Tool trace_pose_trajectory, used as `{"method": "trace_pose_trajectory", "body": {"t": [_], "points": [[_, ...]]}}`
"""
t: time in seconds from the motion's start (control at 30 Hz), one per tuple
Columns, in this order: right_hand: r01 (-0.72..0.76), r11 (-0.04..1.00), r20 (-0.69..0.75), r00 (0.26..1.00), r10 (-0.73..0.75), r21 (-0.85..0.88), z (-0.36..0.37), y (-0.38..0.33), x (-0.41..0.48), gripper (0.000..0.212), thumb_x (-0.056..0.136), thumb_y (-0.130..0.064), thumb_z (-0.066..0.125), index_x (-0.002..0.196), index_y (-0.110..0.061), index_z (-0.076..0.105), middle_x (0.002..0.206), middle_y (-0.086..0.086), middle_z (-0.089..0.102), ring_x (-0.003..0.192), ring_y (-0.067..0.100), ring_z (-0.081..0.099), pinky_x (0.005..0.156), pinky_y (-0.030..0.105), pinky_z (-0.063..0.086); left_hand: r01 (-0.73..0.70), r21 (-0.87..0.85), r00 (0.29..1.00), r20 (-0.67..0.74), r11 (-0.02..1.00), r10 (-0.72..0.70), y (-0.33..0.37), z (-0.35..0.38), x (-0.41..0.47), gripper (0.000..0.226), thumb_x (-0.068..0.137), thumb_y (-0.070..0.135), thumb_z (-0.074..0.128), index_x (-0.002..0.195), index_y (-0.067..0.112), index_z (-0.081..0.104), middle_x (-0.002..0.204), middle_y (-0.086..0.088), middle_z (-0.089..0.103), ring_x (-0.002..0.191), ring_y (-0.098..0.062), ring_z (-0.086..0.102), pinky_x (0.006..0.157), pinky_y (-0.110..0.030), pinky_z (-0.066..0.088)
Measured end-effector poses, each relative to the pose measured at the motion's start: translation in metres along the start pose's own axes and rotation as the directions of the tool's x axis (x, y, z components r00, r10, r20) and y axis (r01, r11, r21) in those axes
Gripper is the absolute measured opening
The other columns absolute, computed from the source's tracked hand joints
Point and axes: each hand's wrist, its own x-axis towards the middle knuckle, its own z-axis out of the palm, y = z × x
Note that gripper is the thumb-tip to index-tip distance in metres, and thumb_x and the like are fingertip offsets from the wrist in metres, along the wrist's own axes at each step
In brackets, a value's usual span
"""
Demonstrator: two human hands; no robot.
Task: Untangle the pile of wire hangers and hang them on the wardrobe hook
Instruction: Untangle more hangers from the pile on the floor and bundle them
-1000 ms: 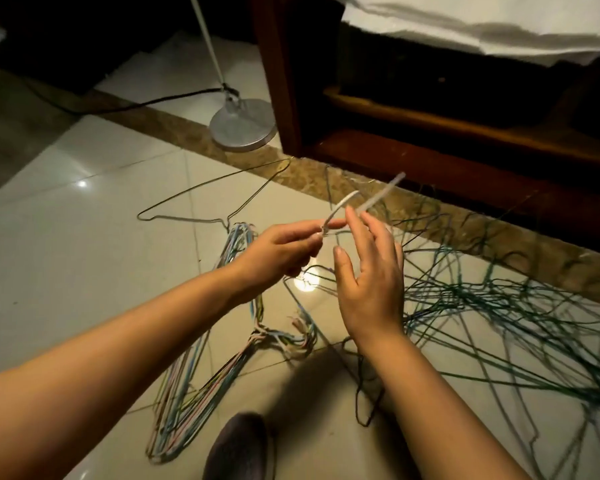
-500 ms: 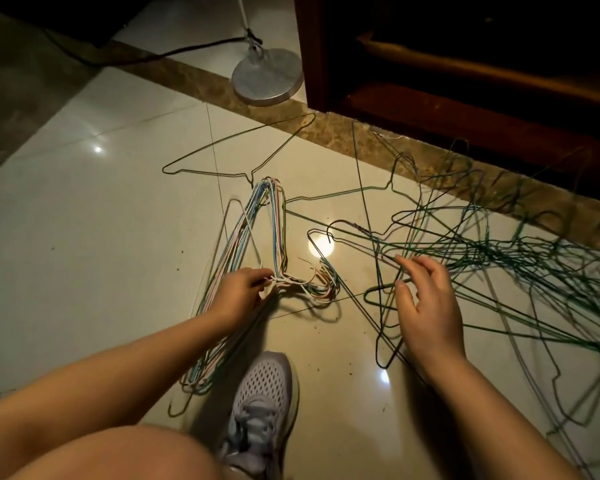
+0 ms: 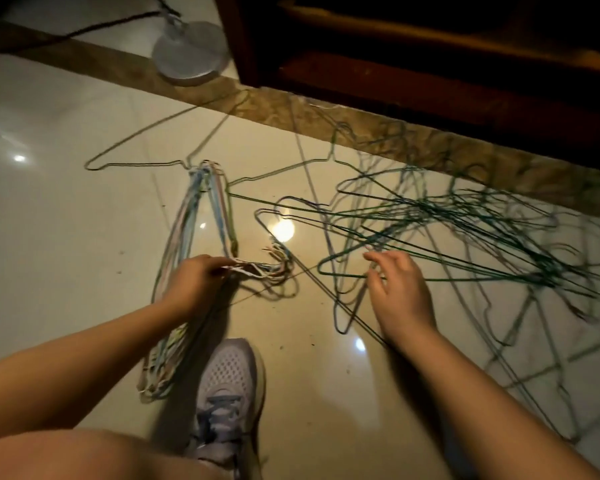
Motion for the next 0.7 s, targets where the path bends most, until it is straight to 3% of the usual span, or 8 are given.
{"method": "trace_pose_trajectory", "body": {"t": [0.07,0.17,0.3,0.47,0.6,0.7], "points": [[-0.051,0.997,0.034,0.998,0.053,-0.063,0.001,0.014,-0.005,0.030,0.089,-0.013,0.050,0.116,-0.013,0.063,0.115,0.013,0.059,0.108,0.033,0.052,0.092,0.037,0.041,0.016,0.005,1.000,0.013,1.000,-0.016,-0.002,0.000,0.001,0.031,0.082,0.009,0.066,0.112,0.017,0.068,0.099,-0.012,0.070,0.089,-0.027,0.065,0.079,-0.034,0.047],[-0.154,0.979,0.091,0.982,0.167,-0.133,-0.001,0.037,-0.015,0.035,0.092,-0.016,0.046,0.126,-0.017,0.055,0.125,0.008,0.054,0.115,0.027,0.046,0.098,0.034,0.036,0.011,0.125,1.000,0.007,0.992,-0.012,-0.002,0.000,0.003,0.028,0.086,0.024,0.064,0.113,0.019,0.064,0.094,-0.011,0.072,0.083,-0.030,0.065,0.071,-0.035,0.049],[-0.222,0.940,0.063,0.967,0.246,-0.258,-0.004,0.057,-0.025,0.034,0.094,-0.022,0.042,0.127,-0.025,0.051,0.128,0.001,0.050,0.119,0.020,0.040,0.101,0.033,0.030,0.059,0.310,0.998,-0.022,0.949,-0.055,0.008,0.000,0.007,0.043,0.088,0.050,0.049,0.118,0.020,0.051,0.092,-0.012,0.067,0.078,-0.032,0.061,0.063,-0.036,0.051],[-0.298,0.906,-0.022,0.952,0.306,-0.301,-0.006,0.080,-0.035,0.034,0.091,-0.020,0.045,0.124,-0.024,0.053,0.127,0.003,0.049,0.120,0.023,0.038,0.101,0.037,0.027,0.108,0.359,0.993,-0.092,0.927,-0.080,0.038,0.005,0.011,0.046,0.089,0.046,0.050,0.120,0.012,0.051,0.104,-0.022,0.054,0.097,-0.037,0.051,0.074,-0.045,0.046],[-0.347,0.887,-0.084,0.937,0.338,-0.305,-0.007,0.097,-0.038,0.035,0.090,-0.021,0.045,0.125,-0.024,0.049,0.128,0.002,0.045,0.122,0.023,0.034,0.101,0.038,0.024,-0.056,0.341,0.995,-0.056,0.938,0.079,0.066,0.011,0.012,0.043,0.090,0.041,0.049,0.120,0.010,0.052,0.106,-0.019,0.056,0.100,-0.034,0.049,0.079,-0.044,0.043],[-0.415,0.868,-0.136,0.910,0.393,-0.272,-0.009,0.108,-0.038,0.040,0.089,-0.020,0.048,0.129,-0.022,0.045,0.135,0.004,0.040,0.125,0.024,0.032,0.103,0.038,0.021,-0.299,0.334,0.952,0.037,0.894,0.305,0.098,0.026,0.012,0.045,0.093,0.047,0.040,0.117,0.012,0.055,0.103,-0.014,0.058,0.097,-0.031,0.051,0.078,-0.042,0.042]]}}
